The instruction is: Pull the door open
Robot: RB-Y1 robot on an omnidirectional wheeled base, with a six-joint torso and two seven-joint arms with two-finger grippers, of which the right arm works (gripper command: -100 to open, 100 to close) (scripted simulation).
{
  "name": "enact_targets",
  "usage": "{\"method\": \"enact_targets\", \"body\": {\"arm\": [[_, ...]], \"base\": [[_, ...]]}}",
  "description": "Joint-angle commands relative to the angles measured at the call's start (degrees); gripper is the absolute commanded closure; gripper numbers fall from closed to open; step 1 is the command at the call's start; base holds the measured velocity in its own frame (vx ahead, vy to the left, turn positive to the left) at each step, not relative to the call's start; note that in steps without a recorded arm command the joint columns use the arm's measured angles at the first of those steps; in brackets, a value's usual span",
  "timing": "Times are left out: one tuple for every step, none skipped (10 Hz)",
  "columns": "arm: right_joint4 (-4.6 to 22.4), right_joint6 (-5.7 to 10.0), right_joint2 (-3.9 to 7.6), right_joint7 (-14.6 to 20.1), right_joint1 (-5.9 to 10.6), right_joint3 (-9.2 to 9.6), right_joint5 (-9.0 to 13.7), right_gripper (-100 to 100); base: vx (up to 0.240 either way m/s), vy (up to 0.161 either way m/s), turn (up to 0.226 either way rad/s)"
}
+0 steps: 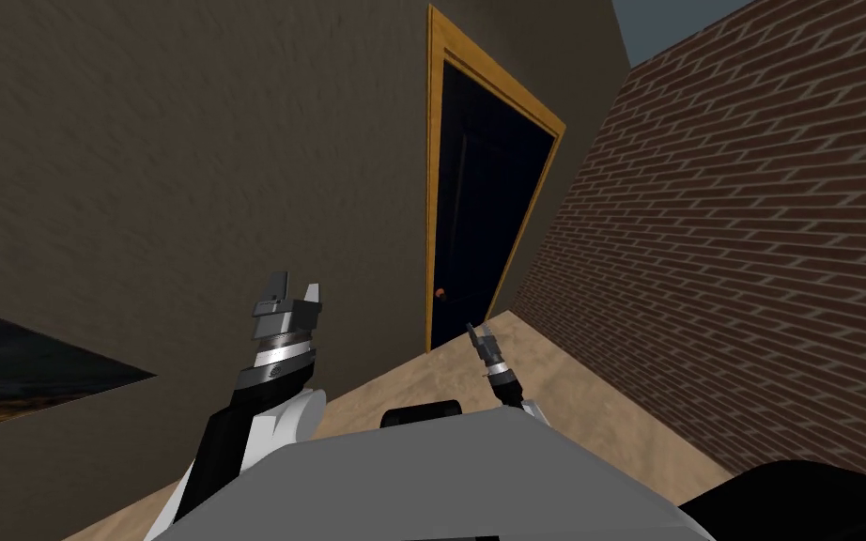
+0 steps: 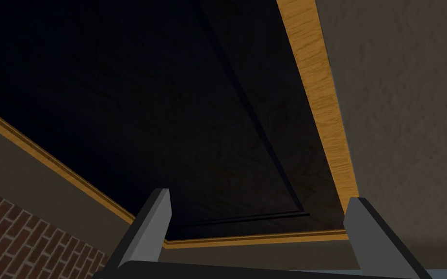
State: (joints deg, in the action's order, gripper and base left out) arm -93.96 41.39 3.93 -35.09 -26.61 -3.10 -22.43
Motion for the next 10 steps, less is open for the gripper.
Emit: {"method": "enact_targets", "body": {"arm": [[1.6,0.9,-0.05,-2.1,-0.14,-0.16,-1.0,-100],[2.7,1.47,-0.17,-3.4,-0.16,-0.24,-1.6,-100],[3.9,2.04,-0.29,-4.6,-0.18,-0.33,-2.2,-100],[5.0,2.61,-0.41,-5.9,-0.2,-0.41,-2.8,-100],[6.1,3.15,-0.58,-7.0,-0.22,-0.49,-3.4,-100],[7.1,3.69,-0.76,-8.2,-0.24,-0.56,-4.0,-100],[8.2,4.23,-0.93,-9.4,-0.26,-0.64,-4.6,-100],[9.3,4.76,-1.1,-10.6,-0.28,-0.72,-5.2,-100],[10.3,5.3,-1.27,-11.8,-0.3,-0.8,-5.7,-100],[11.3,5.79,-1.48,-12.8,-0.32,-0.87,-6.3,-100]], "base": [[0.114,0.03,0.057],[0.112,0.028,0.059],[0.111,0.011,0.057],[0.112,0.022,0.064],[0.106,0.029,0.047],[0.093,0.017,0.04],[0.088,-0.002,0.042],[0.104,-0.003,0.061],[0.111,0.0,0.048],[0.096,-0.022,0.031]]}}
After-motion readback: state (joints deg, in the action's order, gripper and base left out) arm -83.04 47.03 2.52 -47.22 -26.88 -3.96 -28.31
